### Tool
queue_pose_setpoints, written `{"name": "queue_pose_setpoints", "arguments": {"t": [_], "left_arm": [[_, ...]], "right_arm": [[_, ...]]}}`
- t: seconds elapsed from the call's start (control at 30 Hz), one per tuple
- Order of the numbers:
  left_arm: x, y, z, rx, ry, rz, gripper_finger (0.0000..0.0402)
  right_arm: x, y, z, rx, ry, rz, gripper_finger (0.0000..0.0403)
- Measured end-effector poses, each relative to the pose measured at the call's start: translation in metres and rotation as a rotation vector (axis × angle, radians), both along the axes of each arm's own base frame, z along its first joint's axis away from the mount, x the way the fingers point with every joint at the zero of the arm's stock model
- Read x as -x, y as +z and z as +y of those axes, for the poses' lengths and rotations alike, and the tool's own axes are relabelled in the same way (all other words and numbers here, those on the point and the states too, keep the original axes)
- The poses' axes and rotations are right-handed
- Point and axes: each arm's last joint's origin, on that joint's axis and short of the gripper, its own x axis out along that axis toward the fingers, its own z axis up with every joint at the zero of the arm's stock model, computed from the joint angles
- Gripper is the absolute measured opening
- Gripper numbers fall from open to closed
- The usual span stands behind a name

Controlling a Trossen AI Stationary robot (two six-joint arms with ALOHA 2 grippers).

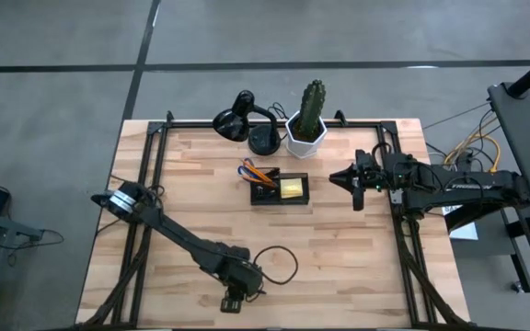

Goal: Pick and place office supplies into organizer
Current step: Put the black pen into the black desk organizer

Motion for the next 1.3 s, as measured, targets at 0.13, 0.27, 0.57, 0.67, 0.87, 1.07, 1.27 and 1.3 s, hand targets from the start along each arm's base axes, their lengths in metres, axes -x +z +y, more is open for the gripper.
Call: {"name": "queue_pose_setpoints", "arguments": {"t": [0.13, 0.27, 0.57, 0.67, 0.87, 1.07, 1.27, 1.3], "left_arm": [[-0.001, -0.010, -0.002, -0.021, 0.000, 0.020, 0.0187], [-0.003, -0.022, -0.003, -0.040, 0.001, 0.043, 0.0187], [-0.003, -0.023, -0.003, -0.079, 0.016, 0.023, 0.0186], [-0.003, -0.025, -0.003, -0.083, 0.017, 0.024, 0.0186], [-0.002, -0.027, -0.002, -0.088, 0.019, 0.025, 0.0185], [-0.002, -0.028, -0.001, -0.100, 0.024, 0.022, 0.0135], [-0.001, -0.030, 0.000, -0.107, 0.026, 0.024, 0.0058], [-0.001, -0.032, 0.000, -0.107, 0.027, 0.021, 0.0045]], "right_arm": [[-0.001, -0.001, 0.000, 0.000, 0.000, 0.007, 0.0038], [-0.001, -0.002, 0.000, -0.002, 0.000, 0.017, 0.0038], [-0.001, -0.002, 0.000, -0.002, 0.000, 0.021, 0.0038], [-0.001, -0.002, 0.000, -0.002, 0.000, 0.020, 0.0038], [-0.001, -0.002, 0.000, -0.002, 0.000, 0.021, 0.0038], [-0.001, -0.002, 0.000, 0.001, 0.001, 0.022, 0.0038], [-0.001, -0.002, 0.000, 0.001, 0.001, 0.022, 0.0038], [-0.001, -0.002, 0.000, 0.001, 0.001, 0.022, 0.0038]]}}
